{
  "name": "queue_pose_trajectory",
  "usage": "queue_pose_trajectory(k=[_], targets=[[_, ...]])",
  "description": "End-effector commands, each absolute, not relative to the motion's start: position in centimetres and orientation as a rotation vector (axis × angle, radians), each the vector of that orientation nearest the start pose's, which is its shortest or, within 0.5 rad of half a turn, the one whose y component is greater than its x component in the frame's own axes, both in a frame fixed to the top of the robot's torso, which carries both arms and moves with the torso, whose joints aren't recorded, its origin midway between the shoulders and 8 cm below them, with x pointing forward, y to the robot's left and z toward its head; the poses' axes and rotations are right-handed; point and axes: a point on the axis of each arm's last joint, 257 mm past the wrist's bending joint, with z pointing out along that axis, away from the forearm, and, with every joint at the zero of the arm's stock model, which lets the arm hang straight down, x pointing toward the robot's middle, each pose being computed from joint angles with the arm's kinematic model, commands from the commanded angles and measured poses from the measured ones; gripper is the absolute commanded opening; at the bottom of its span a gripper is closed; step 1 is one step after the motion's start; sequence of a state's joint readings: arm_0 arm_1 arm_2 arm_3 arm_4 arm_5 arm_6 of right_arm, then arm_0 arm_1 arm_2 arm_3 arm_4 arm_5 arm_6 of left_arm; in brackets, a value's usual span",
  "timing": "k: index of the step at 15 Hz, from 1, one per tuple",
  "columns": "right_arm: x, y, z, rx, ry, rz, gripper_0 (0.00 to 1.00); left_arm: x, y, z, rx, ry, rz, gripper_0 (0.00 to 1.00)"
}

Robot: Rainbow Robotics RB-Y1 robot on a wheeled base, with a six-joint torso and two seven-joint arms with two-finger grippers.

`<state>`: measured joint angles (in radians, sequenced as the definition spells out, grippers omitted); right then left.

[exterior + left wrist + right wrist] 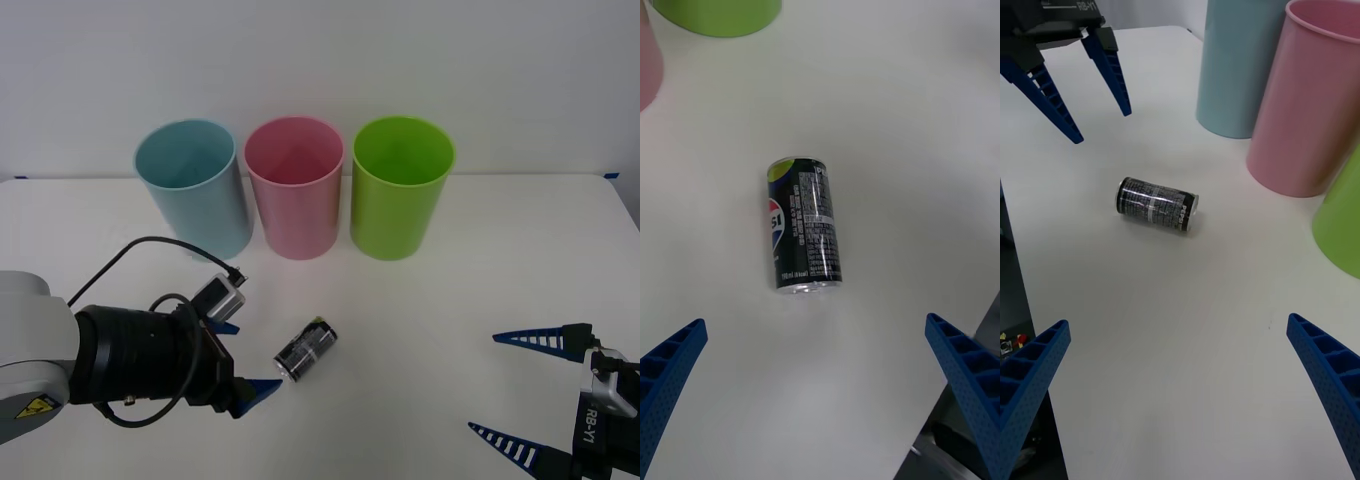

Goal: Put cans in the blue bin and PET bottles in the pink bin and trash in the green bin.

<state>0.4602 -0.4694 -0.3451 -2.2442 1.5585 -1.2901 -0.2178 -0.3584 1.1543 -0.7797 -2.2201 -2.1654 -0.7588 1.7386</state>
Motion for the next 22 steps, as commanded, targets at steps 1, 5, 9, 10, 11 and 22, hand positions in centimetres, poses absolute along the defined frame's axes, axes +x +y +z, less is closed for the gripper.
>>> queue_pose_trajectory(k=[1, 5, 9, 10, 11, 22], targets=[[28.3, -19.9, -20.6, -1.223, 1.649, 0.424, 1.00, 35.8, 10.5, -26.7, 1.060, 2.295, -0.453, 1.00], [28.3, -19.9, -20.6, -1.223, 1.649, 0.424, 1.00, 36.5, 9.3, -27.3, 1.052, 2.337, -0.452, 1.00], [28.3, -19.9, -20.6, -1.223, 1.649, 0.424, 1.00, 37.3, 7.4, -29.1, 1.048, 2.381, -0.448, 1.00], [28.3, -19.9, -20.6, -1.223, 1.649, 0.424, 1.00, 37.2, 6.8, -29.2, 1.050, 2.382, -0.457, 1.00], [28.3, -19.9, -20.6, -1.223, 1.649, 0.424, 1.00, 37.4, 6.3, -29.4, 1.046, 2.383, -0.463, 1.00], [28.3, -19.9, -20.6, -1.223, 1.649, 0.424, 1.00, 40.1, 5.4, -32.1, 1.055, 2.402, -0.288, 1.00]])
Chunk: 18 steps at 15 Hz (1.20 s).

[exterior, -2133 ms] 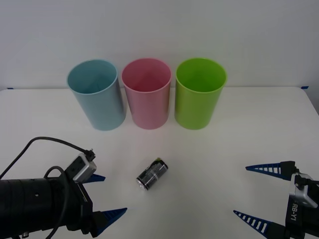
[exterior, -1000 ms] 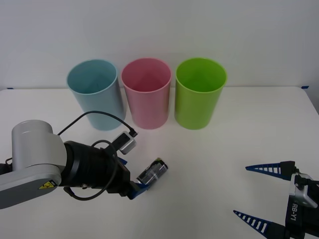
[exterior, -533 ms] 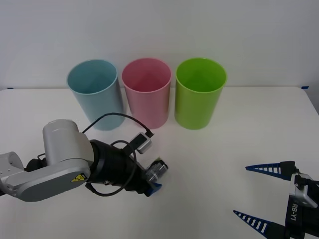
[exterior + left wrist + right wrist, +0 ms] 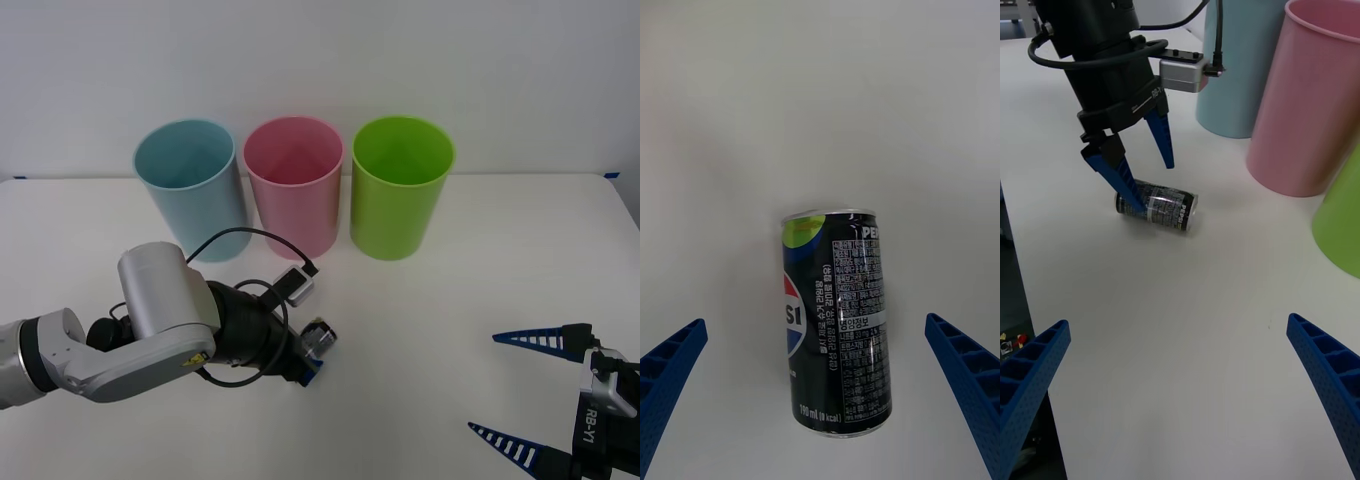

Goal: Put cans in the blue bin and PET bottles in the pink bin and trash in the green bin.

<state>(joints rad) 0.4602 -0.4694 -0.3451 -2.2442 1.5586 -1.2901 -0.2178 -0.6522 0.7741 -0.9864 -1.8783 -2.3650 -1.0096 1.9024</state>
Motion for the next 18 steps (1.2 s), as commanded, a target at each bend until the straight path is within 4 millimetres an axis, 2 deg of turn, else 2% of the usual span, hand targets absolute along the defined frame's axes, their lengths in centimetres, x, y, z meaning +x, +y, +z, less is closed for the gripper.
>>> queue_pose_trajectory(k=[1, 7, 11, 18], targets=[[28.3, -19.9, -20.6, -1.223, 1.649, 0.424, 1.00, 40.0, 5.3, -32.2, 1.054, 2.405, -0.291, 1.00], [28.3, -19.9, -20.6, -1.223, 1.649, 0.424, 1.00, 40.6, 4.4, -34.2, 1.022, 2.426, -0.276, 1.00], [28.3, -19.9, -20.6, -1.223, 1.649, 0.424, 1.00, 41.3, 3.6, -34.8, 1.016, 2.415, -0.253, 1.00], [28.3, -19.9, -20.6, -1.223, 1.649, 0.424, 1.00, 42.5, 3.7, -35.6, 1.002, 2.403, -0.200, 1.00]])
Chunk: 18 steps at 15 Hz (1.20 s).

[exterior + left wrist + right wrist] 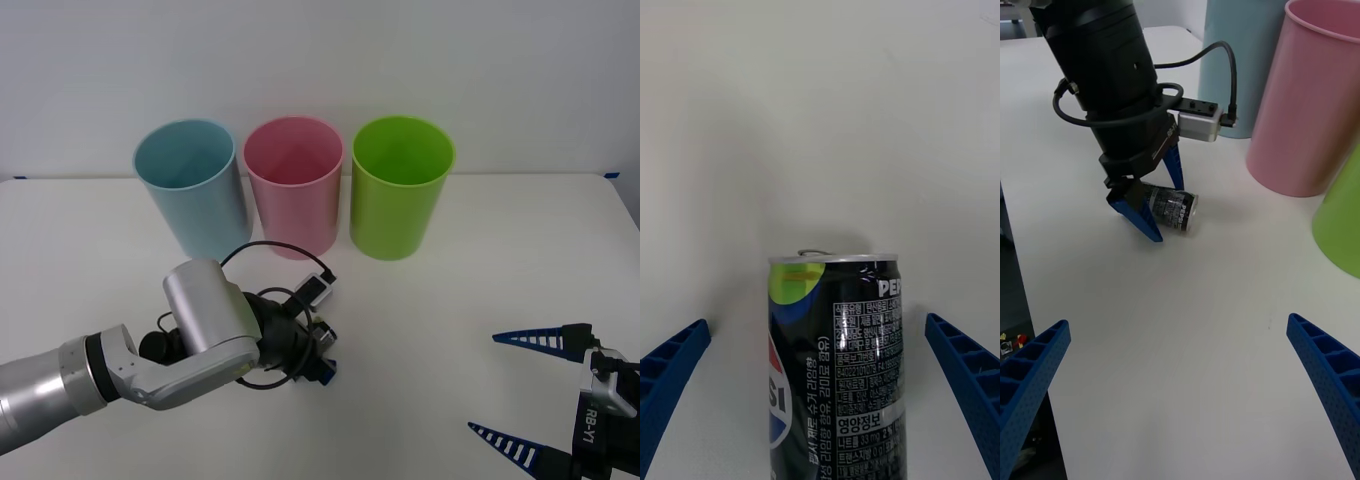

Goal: Put cans in the blue bin and PET bottles in the pink bin and trash in the green bin.

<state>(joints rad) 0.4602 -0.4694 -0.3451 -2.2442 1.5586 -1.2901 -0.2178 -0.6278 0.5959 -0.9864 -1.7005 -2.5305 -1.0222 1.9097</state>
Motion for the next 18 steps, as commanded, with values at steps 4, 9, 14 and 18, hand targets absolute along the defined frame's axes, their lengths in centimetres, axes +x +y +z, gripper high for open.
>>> queue_pose_trajectory(k=[4, 9, 14, 18], targets=[[28.32, -19.92, -20.59, -1.223, 1.649, 0.424, 1.00, 42.59, 3.94, -35.66, 1.002, 2.401, -0.191, 0.62], [28.32, -19.92, -20.59, -1.223, 1.649, 0.424, 1.00, 42.55, 4.32, -36.43, 1.033, 2.361, -0.163, 0.00], [28.32, -19.92, -20.59, -1.223, 1.649, 0.424, 1.00, 42.02, 4.21, -36.40, 1.065, 2.299, -0.172, 0.00], [28.32, -19.92, -20.59, -1.223, 1.649, 0.424, 1.00, 41.83, 4.15, -35.91, 1.051, 2.248, -0.220, 0.00]])
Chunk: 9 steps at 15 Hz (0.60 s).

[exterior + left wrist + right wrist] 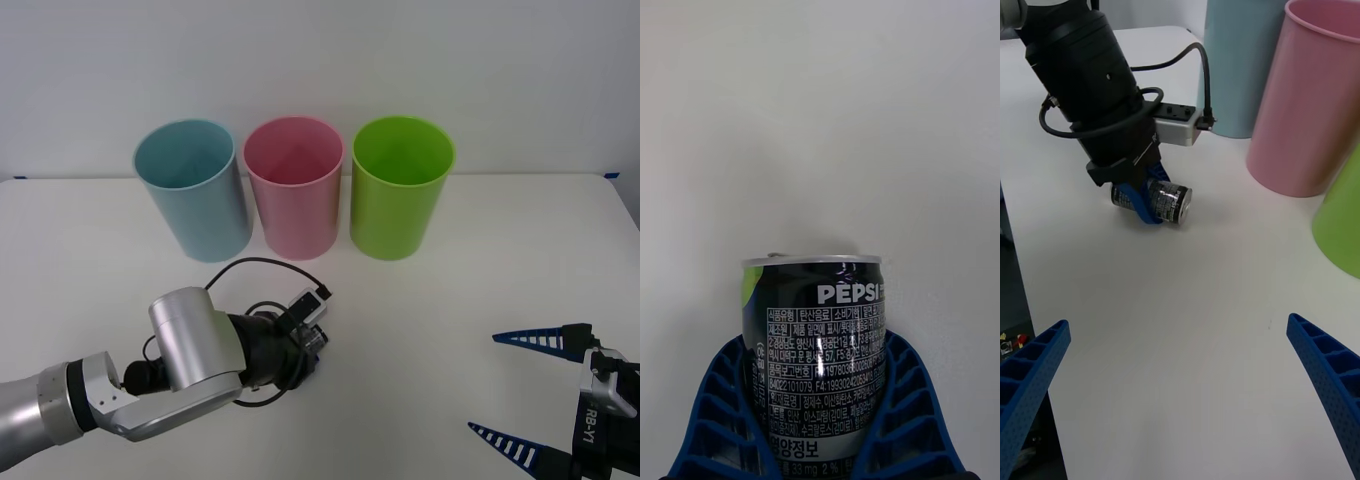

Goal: Put cans in the blue bin and PET bottles in the pink bin and trash in the green bin.

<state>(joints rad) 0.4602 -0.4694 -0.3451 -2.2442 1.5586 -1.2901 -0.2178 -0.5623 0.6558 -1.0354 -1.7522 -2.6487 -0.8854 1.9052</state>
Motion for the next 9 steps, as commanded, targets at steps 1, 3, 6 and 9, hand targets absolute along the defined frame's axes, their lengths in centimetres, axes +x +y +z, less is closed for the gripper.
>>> queue_pose_trajectory(k=[1, 3, 6, 9], targets=[[28.3, -19.9, -20.6, -1.223, 1.649, 0.424, 1.00, 41.9, 4.0, -35.3, 1.022, 2.231, -0.251, 0.00], [28.3, -19.9, -20.6, -1.223, 1.649, 0.424, 1.00, 41.9, 3.9, -34.5, 0.950, 2.204, -0.320, 0.00], [28.3, -19.9, -20.6, -1.223, 1.649, 0.424, 1.00, 42.6, 4.5, -33.4, 0.898, 2.130, -0.387, 0.00], [28.3, -19.9, -20.6, -1.223, 1.649, 0.424, 1.00, 43.0, 6.4, -32.7, 0.845, 2.066, -0.421, 0.00]])
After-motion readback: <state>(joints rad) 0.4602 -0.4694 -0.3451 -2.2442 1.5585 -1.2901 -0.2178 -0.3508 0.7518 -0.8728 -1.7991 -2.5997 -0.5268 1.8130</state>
